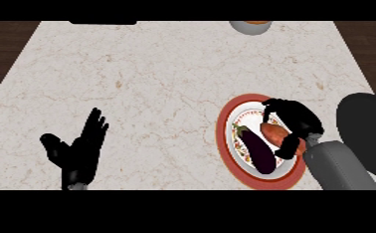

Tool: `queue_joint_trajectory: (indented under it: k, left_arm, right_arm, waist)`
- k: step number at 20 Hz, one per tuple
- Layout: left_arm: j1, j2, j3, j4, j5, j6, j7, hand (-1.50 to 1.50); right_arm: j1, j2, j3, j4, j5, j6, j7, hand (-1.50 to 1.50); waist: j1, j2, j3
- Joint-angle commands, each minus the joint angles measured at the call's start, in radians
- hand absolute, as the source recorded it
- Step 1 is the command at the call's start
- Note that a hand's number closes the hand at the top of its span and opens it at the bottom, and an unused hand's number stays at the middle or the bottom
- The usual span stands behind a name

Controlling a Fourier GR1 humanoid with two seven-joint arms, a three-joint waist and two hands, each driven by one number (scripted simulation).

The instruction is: Pick the sweet potato from the plate and place it in the pan

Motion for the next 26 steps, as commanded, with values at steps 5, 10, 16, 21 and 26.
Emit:
queue_joint_trajectory:
  k: [5,10,16,21,26]
  left_arm:
    - [0.002,0.009,-0.001,-0.022,-0.013,0.005,0.011,0.00]
    - [-0.019,-0.006,-0.007,0.002,-0.011,-0.004,-0.004,0.00]
    - [-0.042,0.000,-0.005,0.019,-0.015,-0.008,0.012,0.00]
    - [-0.043,-0.011,0.003,0.038,-0.012,0.006,0.018,0.00]
    - [-0.024,0.012,0.026,0.030,0.010,-0.028,0.011,0.00]
  right_arm:
    - [-0.104,0.163,-0.220,0.137,0.011,-0.128,0.478,1.50]
    - [-0.219,0.226,-0.344,0.189,0.074,-0.289,0.851,1.50]
    - [-0.415,0.175,-0.256,0.280,0.344,-0.429,1.053,1.50]
    - [-0.499,0.196,-0.187,0.234,0.580,-0.496,1.275,1.50]
    - [-0.494,0.212,-0.256,0.184,0.654,-0.530,1.329,1.50]
  waist:
    - [0.019,0.019,0.011]
    - [0.033,0.024,0.009]
    - [0.030,0.019,0.010]
    - [0.016,0.011,0.009]
    - [0.002,0.009,0.010]
